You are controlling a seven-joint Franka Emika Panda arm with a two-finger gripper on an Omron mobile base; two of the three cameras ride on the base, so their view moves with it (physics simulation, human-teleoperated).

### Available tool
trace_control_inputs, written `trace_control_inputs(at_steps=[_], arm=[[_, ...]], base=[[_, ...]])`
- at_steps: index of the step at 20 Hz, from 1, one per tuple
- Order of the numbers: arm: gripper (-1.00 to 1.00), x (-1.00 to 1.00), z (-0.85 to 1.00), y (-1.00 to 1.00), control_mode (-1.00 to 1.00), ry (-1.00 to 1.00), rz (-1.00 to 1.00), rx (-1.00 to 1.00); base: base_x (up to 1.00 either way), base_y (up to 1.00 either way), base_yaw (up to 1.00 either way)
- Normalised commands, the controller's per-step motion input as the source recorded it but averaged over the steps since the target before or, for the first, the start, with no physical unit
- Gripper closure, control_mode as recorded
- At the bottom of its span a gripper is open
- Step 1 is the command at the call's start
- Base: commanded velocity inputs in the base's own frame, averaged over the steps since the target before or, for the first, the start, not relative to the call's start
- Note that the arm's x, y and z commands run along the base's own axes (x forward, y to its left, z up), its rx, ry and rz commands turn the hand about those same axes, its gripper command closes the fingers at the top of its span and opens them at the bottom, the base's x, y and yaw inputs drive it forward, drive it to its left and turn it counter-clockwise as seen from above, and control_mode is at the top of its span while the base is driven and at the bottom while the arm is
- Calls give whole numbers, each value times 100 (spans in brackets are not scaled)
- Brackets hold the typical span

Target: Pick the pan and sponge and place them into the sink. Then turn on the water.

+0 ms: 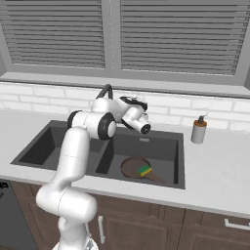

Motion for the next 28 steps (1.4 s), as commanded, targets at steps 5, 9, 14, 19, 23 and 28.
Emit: trace_control_inputs(at_steps=[5, 9, 14, 19, 23, 28], arm=[[100, 0, -20, -84, -100, 1, -7, 15], [100, -3, -20, -88, -100, 1, -10, 11], [100, -9, -29, -99, -100, 8, -11, 10], [100, -30, -28, -100, -100, 9, -10, 14], [100, -58, -3, -100, -100, 7, -7, 20], [100, -93, 39, -93, -100, -4, -2, 25]], base=[[0, 0, 0], [0, 0, 0], [0, 0, 0], [0, 0, 0], [0, 0, 0], [0, 0, 0]])
